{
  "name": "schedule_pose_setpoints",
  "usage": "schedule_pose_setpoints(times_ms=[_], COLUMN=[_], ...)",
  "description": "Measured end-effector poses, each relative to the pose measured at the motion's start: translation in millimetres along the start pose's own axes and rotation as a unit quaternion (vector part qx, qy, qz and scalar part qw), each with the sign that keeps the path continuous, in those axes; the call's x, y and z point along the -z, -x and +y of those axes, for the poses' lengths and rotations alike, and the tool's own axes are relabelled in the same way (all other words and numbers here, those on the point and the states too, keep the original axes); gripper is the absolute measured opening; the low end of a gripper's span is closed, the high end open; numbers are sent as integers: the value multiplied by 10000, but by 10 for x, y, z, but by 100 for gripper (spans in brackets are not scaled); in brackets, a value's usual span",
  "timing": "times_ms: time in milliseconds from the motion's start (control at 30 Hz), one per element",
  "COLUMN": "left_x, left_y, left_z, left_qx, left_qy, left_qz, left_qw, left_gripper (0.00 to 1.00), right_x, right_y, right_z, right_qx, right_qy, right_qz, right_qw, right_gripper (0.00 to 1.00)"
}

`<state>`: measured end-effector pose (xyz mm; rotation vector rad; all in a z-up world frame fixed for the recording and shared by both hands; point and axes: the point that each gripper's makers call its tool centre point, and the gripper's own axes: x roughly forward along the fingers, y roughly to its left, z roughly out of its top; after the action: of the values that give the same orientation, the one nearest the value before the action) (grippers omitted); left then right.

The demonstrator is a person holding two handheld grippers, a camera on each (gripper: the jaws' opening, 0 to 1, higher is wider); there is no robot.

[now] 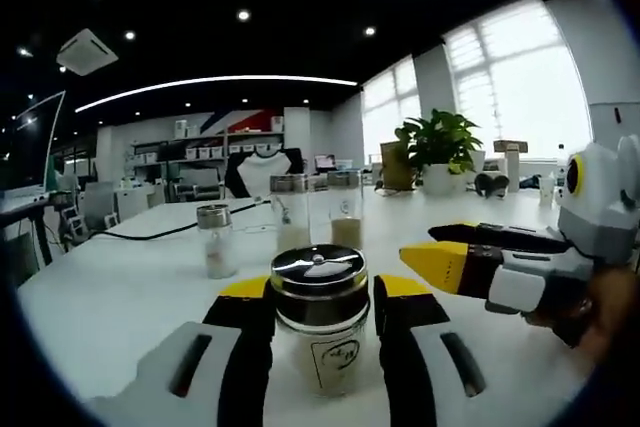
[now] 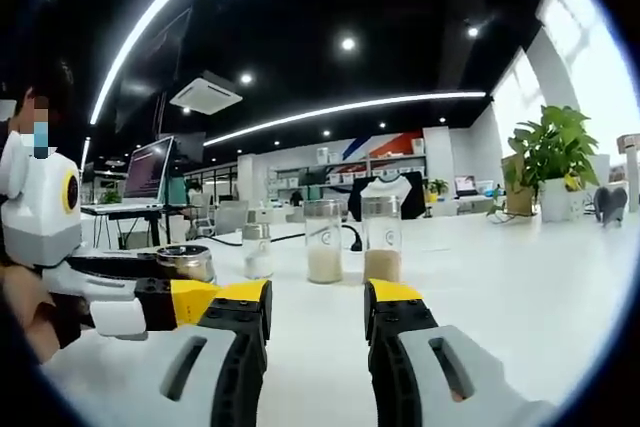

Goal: Rotate the seasoning bottle until the label or dispensing opening points toward the visible target arrow and the bottle remains upright within the marked orientation range

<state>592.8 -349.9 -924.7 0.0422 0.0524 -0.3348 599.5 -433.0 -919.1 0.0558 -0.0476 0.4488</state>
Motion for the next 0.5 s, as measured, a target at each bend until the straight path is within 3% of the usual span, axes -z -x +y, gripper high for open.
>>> schedule_pose_setpoints(times_ms=[233, 500], left_x=[17, -4], left_y=[-42, -23], left_z=[17, 4], left_qx=[-85, 58], left_qy=[-56, 62], left_qz=[-14, -144], left_qw=[9999, 9999], left_gripper=[39, 39], right_x=[1, 25], right_y=[5, -3], right_z=[-19, -37], right_qx=[22, 38], right_qy=[-59, -103], right_qz=[-12, 30], right_qw=[10000, 9999], right_gripper=[35, 35])
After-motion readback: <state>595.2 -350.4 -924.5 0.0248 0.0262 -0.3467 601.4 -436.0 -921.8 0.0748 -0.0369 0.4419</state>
